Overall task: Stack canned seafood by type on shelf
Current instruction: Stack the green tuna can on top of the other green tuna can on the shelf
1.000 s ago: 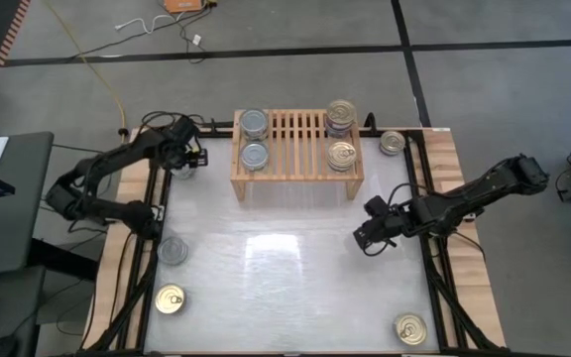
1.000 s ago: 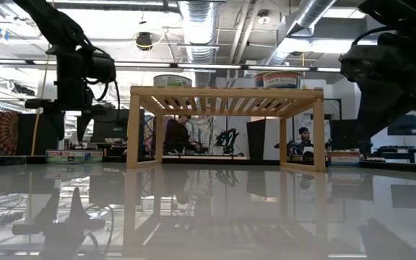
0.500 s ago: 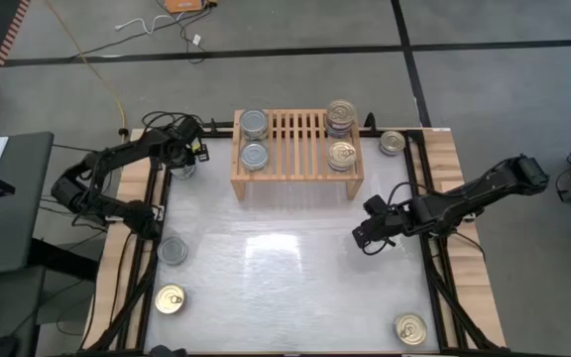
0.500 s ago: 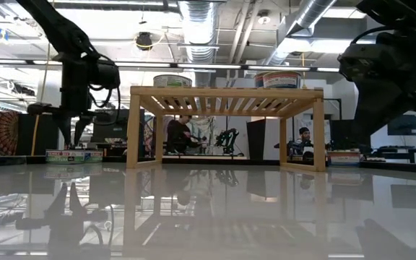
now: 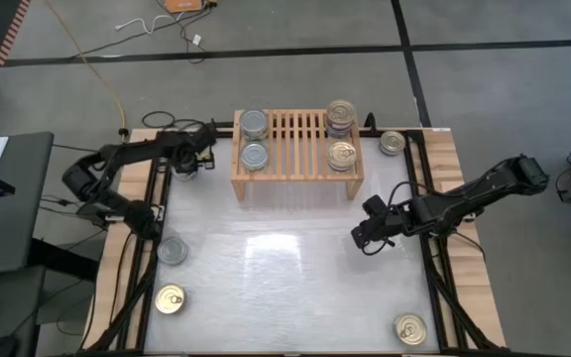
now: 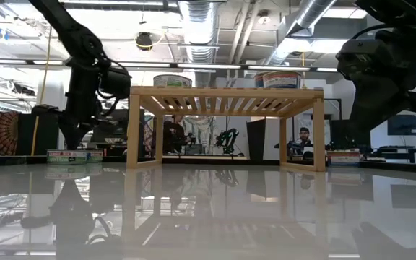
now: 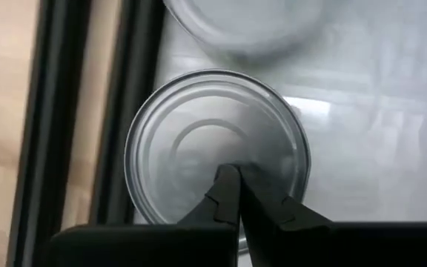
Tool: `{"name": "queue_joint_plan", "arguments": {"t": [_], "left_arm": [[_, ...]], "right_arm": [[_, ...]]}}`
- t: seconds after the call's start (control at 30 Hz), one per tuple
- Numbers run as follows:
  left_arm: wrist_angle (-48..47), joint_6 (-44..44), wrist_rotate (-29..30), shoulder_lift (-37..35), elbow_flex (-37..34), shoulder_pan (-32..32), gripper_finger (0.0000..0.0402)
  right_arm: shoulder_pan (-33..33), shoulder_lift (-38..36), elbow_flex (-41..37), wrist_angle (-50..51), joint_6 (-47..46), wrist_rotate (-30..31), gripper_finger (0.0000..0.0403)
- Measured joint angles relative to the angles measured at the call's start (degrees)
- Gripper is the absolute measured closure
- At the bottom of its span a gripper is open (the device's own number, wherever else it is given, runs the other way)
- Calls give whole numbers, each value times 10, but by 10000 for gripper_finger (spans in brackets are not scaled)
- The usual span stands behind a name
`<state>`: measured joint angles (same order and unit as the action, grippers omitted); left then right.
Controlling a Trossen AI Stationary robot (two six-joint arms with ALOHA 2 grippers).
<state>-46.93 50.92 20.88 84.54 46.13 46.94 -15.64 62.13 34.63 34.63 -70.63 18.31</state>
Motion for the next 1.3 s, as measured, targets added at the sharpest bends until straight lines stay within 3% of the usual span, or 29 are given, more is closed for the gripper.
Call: {"name": "queue_joint_plan", "arguments": {"t": [0.37,0.8,0.93,1.07,1.2,1.3], "left_arm": [[-103,203,-31,1,-2,-217,401],[-157,560,-88,2,-3,-503,401],[-102,696,-88,0,-2,-609,401],[31,782,-46,1,-2,-701,401],[175,799,28,28,-1,-755,401],[250,772,37,84,34,-764,401]], "right_arm": [[0,0,0,0,9,-2,280],[-1,0,0,0,63,-37,280],[-1,0,0,0,80,-52,280],[-1,0,0,-2,103,-63,280],[-1,0,0,-10,111,-64,280],[-1,0,0,-17,112,-64,280]]}}
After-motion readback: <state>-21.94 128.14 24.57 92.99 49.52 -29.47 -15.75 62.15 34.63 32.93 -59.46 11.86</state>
